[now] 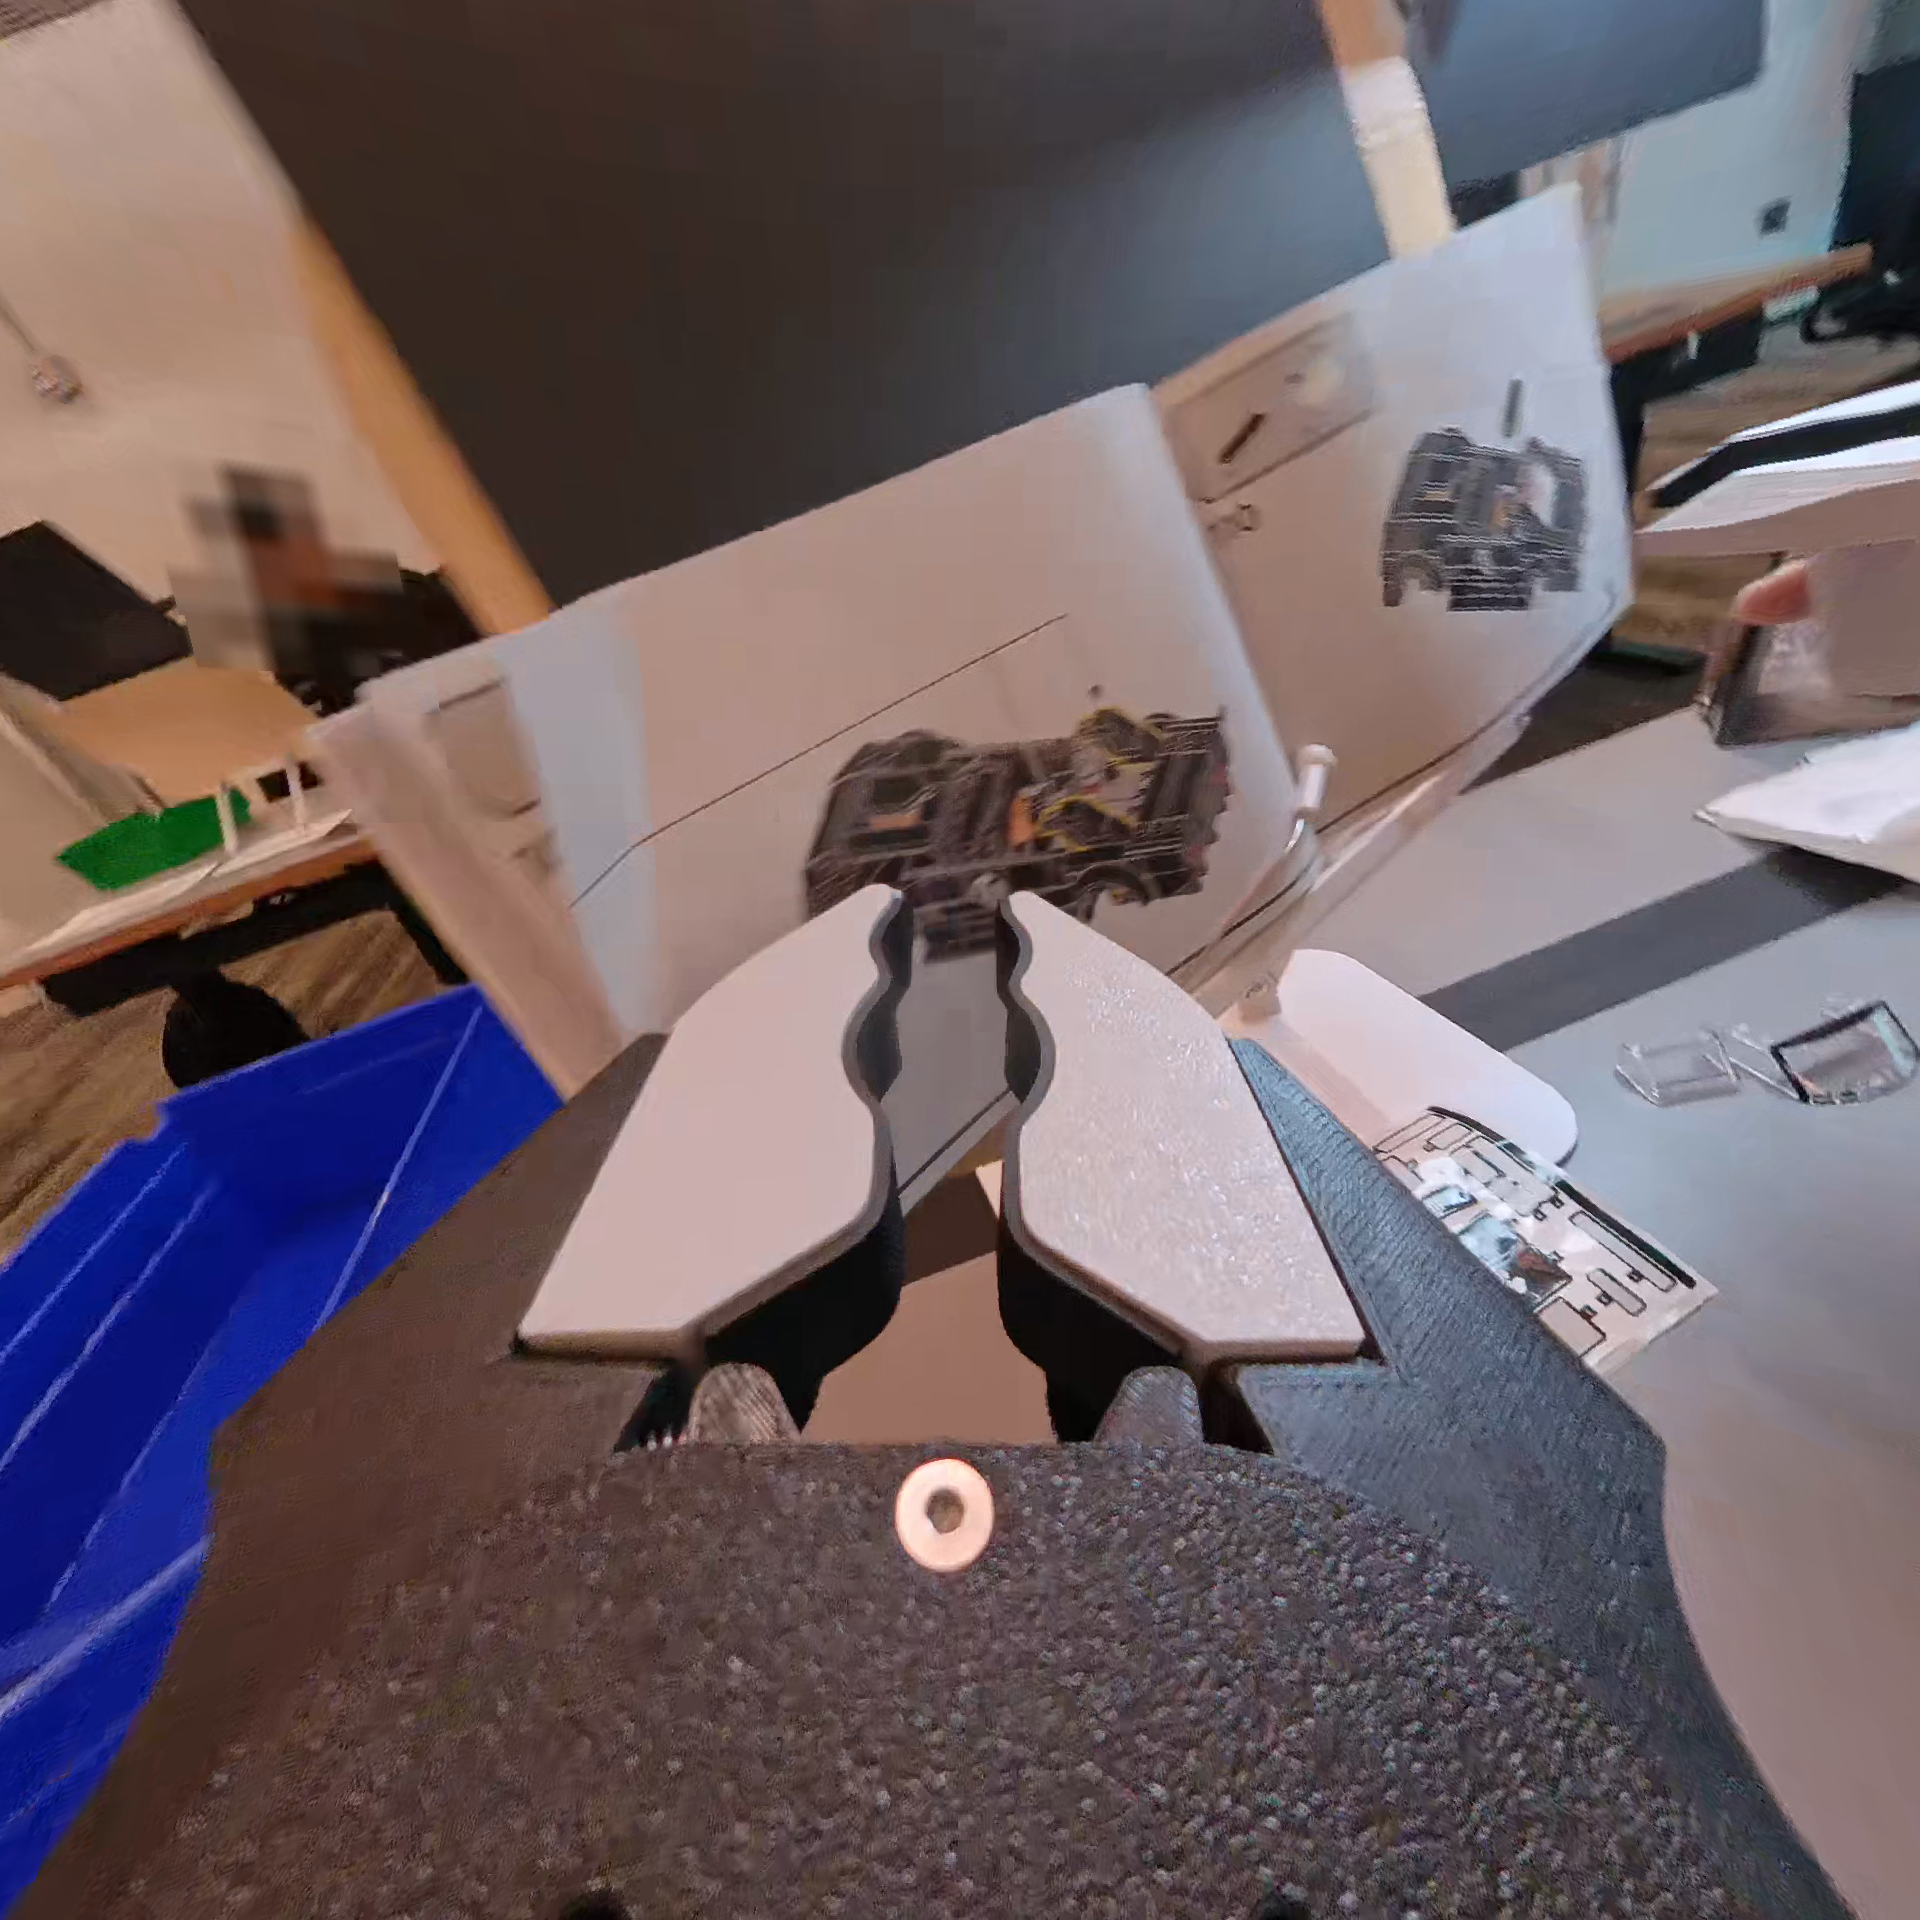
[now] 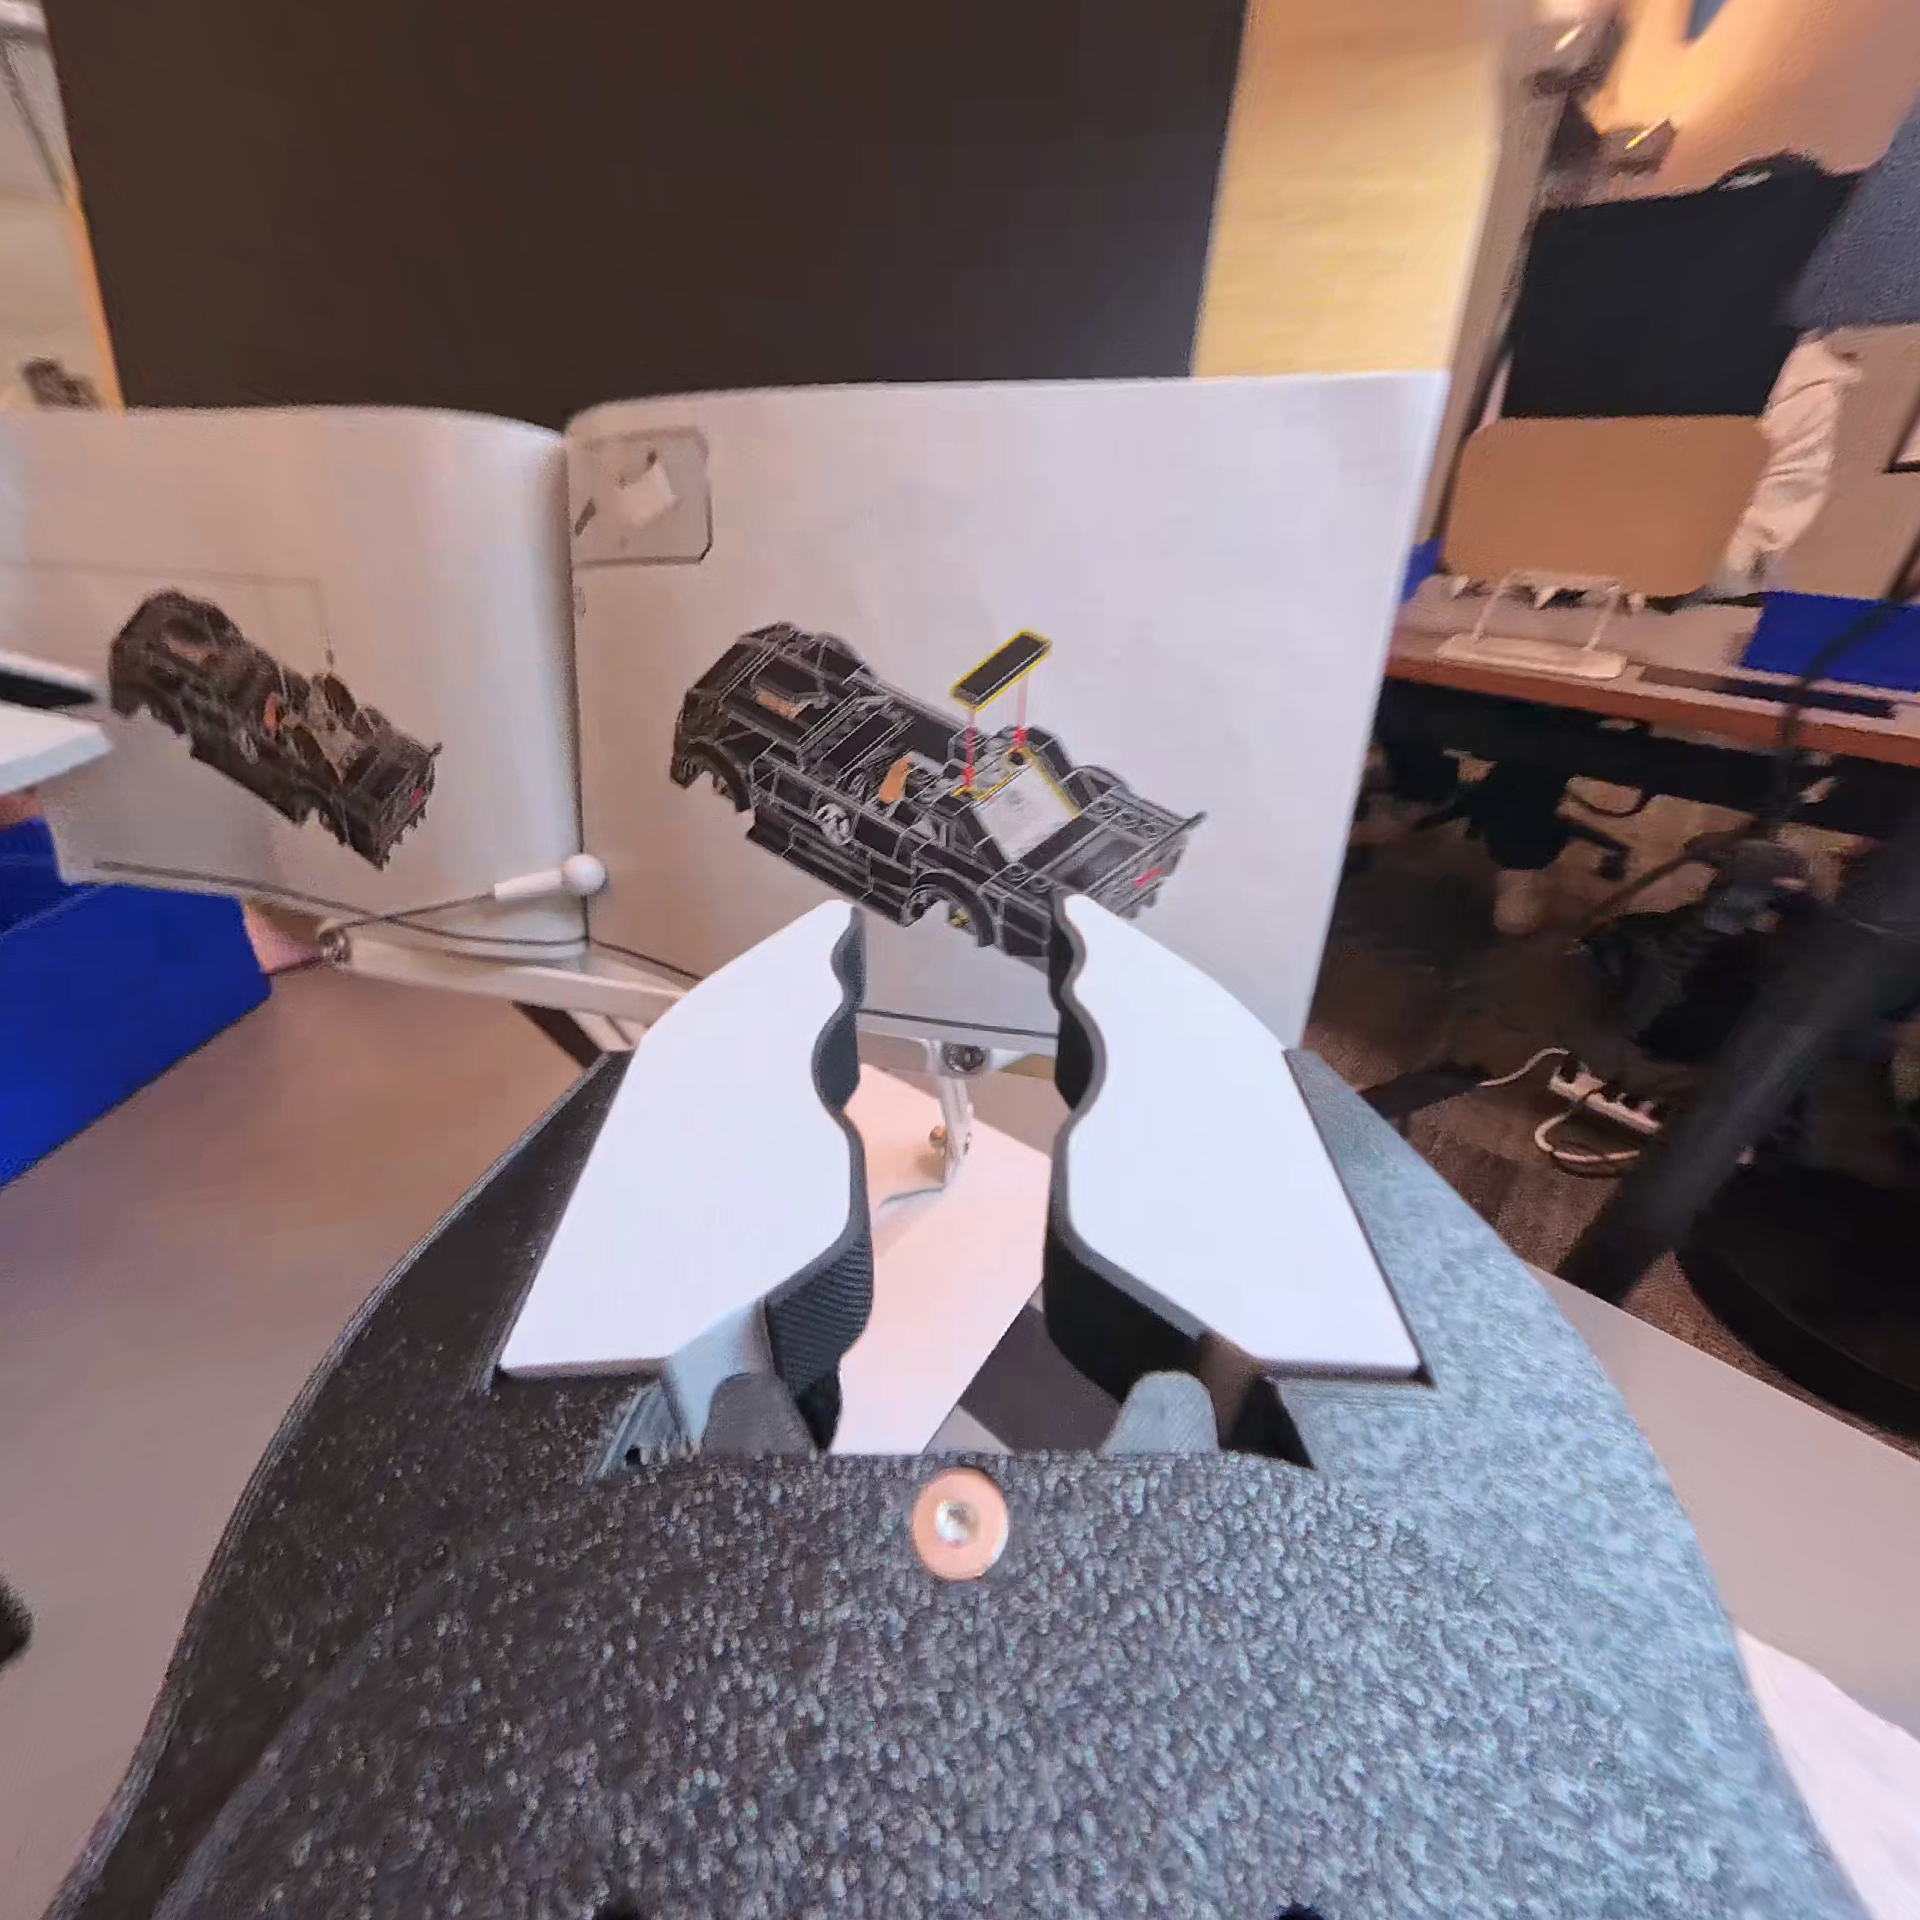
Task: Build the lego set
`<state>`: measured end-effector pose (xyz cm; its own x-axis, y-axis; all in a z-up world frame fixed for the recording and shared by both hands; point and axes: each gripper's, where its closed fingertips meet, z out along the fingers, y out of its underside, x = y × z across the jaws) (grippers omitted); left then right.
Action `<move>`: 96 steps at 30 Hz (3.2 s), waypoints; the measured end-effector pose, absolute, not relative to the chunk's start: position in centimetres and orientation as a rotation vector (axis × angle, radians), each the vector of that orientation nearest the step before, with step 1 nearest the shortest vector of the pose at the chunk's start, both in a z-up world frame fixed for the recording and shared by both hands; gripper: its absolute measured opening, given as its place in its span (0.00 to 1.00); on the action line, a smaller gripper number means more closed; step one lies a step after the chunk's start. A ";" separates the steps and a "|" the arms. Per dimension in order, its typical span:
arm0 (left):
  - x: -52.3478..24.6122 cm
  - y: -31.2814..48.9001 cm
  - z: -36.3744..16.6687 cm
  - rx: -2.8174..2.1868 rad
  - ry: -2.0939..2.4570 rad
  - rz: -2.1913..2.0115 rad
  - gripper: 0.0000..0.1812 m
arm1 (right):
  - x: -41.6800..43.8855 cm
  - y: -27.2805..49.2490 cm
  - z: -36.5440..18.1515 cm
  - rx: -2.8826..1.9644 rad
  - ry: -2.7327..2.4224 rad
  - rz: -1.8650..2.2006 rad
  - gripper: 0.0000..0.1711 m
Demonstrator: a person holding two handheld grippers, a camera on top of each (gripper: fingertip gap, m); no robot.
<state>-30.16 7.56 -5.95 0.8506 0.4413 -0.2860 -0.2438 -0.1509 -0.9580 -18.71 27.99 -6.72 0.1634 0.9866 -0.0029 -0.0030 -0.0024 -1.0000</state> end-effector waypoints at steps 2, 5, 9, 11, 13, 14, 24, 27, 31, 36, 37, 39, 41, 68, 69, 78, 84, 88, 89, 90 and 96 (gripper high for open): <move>-30.5 6.1 -5.9 -1.584 -0.209 0.576 0.09 | -16.9 28.1 -5.6 -1.251 -0.987 1.067 0.27; -30.1 4.4 -5.9 -1.523 -0.274 0.523 0.08 | -13.7 26.8 -4.0 -1.178 -0.904 1.023 0.27; -28.5 4.0 -6.3 -1.469 -0.301 0.443 0.04 | -9.6 23.0 -3.8 -1.155 -0.940 0.983 0.00; -27.6 4.5 -6.7 -1.461 -0.294 0.392 0.01 | -7.9 20.4 -4.5 -1.189 -0.995 1.020 0.00; -27.0 5.1 -7.1 -1.459 -0.281 0.373 0.00 | -6.0 18.6 -5.3 -1.221 -1.012 1.019 0.00; -26.7 5.3 -7.3 -1.457 -0.270 0.369 0.00 | -5.2 17.8 -5.9 -1.235 -1.023 1.018 0.00; -24.0 5.1 -9.1 -1.499 -0.209 0.307 0.00 | -3.5 15.6 -9.8 -1.219 -1.121 1.089 0.00; -22.4 4.5 -9.9 -1.532 -0.171 0.296 0.00 | -2.7 15.9 -9.7 -1.218 -1.109 1.080 0.00; -18.0 4.1 -13.3 -1.642 -0.026 0.114 0.03 | -0.8 17.1 -9.9 -1.226 -1.108 0.992 0.00; -11.5 3.8 -20.1 -1.895 0.172 -0.149 0.26 | 3.0 20.4 -11.8 -1.308 -1.157 0.782 0.00; -10.3 3.7 -21.2 -1.947 0.209 -0.197 0.32 | 3.9 21.1 -12.3 -1.328 -1.177 0.742 0.03; -8.3 3.7 -22.7 -2.010 0.270 -0.273 0.39 | 5.3 21.8 -14.3 -1.410 -1.265 0.713 0.10; -7.1 3.8 -23.7 -2.055 0.311 -0.311 0.44 | 6.5 21.5 -17.2 -1.517 -1.395 0.728 0.17; -6.4 2.9 -19.9 -1.915 0.388 -0.365 0.29 | 4.1 13.2 -19.4 -1.211 -1.884 1.156 0.05; -5.5 3.1 -19.1 -1.872 0.403 -0.402 0.25 | 3.8 11.8 -18.7 -1.158 -1.899 1.221 0.05; 2.3 2.6 -18.0 -1.718 0.524 -0.683 0.20 | 1.8 2.2 -18.3 -0.882 -2.014 1.506 0.05; 3.4 2.1 -18.7 -1.730 0.592 -0.671 0.14 | 2.1 1.2 -18.5 -0.855 -2.031 1.507 0.05; 3.5 2.1 -18.8 -1.727 0.589 -0.677 0.13 | 2.2 1.3 -18.5 -0.855 -2.024 1.509 0.05; 3.5 2.1 -18.8 -1.729 0.586 -0.677 0.13 | 2.2 1.4 -18.6 -0.857 -2.022 1.505 0.05; 3.4 2.1 -18.9 -1.732 0.583 -0.676 0.13 | 2.2 1.4 -18.6 -0.856 -2.022 1.499 0.05; 3.0 2.1 -19.1 -1.737 0.563 -0.690 0.05 | 2.3 1.7 -18.7 -0.867 -2.010 1.501 0.05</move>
<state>2.99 2.13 -19.10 0.7146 -0.6800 0.1642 -0.0239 -0.2583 -0.9658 2.26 1.74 -18.74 -0.6825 0.7308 0.0067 0.2014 0.1969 -0.9595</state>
